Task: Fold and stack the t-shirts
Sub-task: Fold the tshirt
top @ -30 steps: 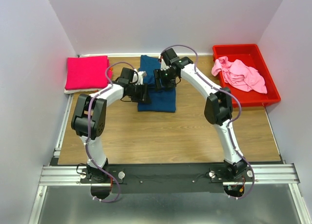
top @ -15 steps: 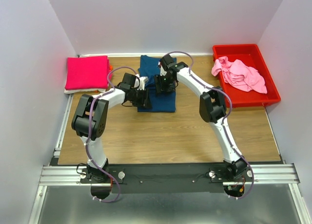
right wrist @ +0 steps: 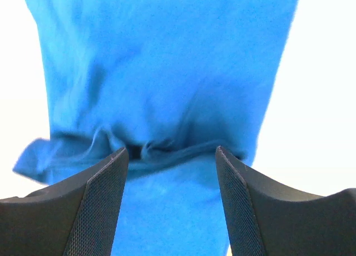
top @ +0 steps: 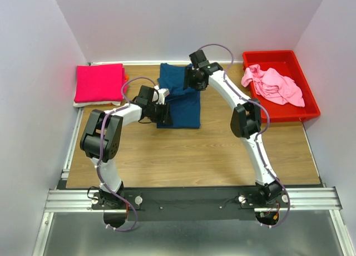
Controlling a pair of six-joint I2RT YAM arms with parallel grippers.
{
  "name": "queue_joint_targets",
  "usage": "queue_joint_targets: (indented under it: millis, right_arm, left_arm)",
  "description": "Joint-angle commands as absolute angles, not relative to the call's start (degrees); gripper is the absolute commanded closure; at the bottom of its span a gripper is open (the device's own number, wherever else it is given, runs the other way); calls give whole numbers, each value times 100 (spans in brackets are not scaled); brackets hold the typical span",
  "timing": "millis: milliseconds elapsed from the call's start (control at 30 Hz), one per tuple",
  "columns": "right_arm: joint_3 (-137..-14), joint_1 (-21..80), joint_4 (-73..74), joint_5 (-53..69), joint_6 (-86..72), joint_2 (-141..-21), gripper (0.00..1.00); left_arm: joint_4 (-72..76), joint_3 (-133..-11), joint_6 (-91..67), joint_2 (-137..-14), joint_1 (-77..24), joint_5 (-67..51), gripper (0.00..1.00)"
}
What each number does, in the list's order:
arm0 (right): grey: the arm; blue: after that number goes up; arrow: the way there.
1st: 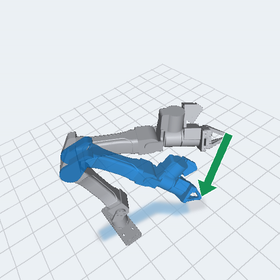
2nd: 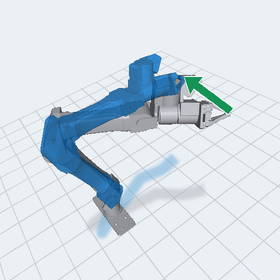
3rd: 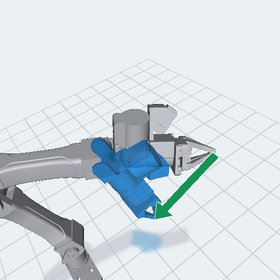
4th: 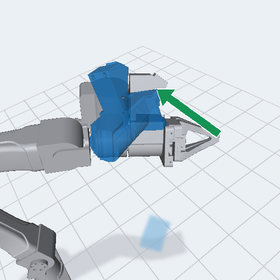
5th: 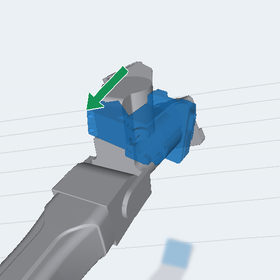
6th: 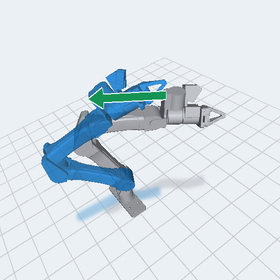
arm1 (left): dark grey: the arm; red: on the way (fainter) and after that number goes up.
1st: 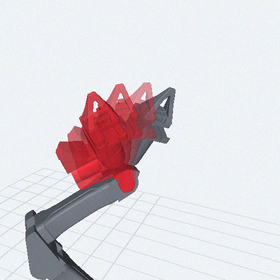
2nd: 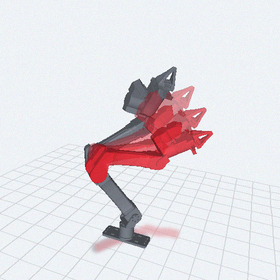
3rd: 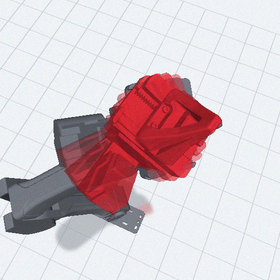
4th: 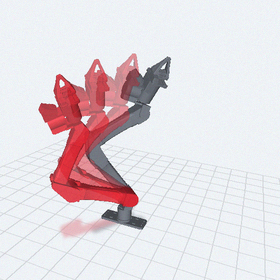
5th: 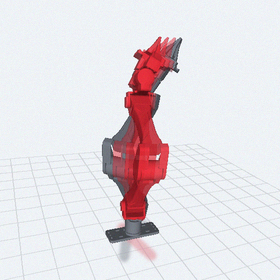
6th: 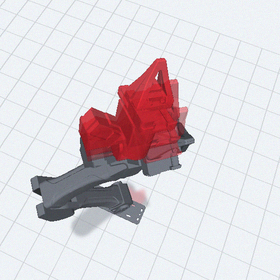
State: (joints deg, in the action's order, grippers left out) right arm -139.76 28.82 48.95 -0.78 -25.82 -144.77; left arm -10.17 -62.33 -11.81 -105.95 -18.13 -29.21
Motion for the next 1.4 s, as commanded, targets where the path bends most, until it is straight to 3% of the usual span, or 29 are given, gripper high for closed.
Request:
queue_joint_targets:
  millis: [0,267,667,1000,1367]
  right_arm:
    - [-14212,2523,4536,-343,-3076,-14581,29]
    - [-13703,2329,4263,130,-2839,-13949,29]
    - [-10469,2399,4192,1213,-2364,-12069,31]
    - [-9010,2575,4192,1766,-2233,-11408,33]
    - [-8455,2628,4105,2259,-2189,-11601,45]
  left_arm:
    - [-1468,-5941,-1002,-10591,-1828,-2777,44]
    - [-1608,-6239,-1046,-10380,-1828,-2821,44]
    - [-2249,-7277,-1327,-9888,-1732,-2435,43]
    - [-2303,-6364,-1318,-9484,-1644,-2162,43]
    - [-1855,-5634,-1573,-9369,-1582,-2004,44]
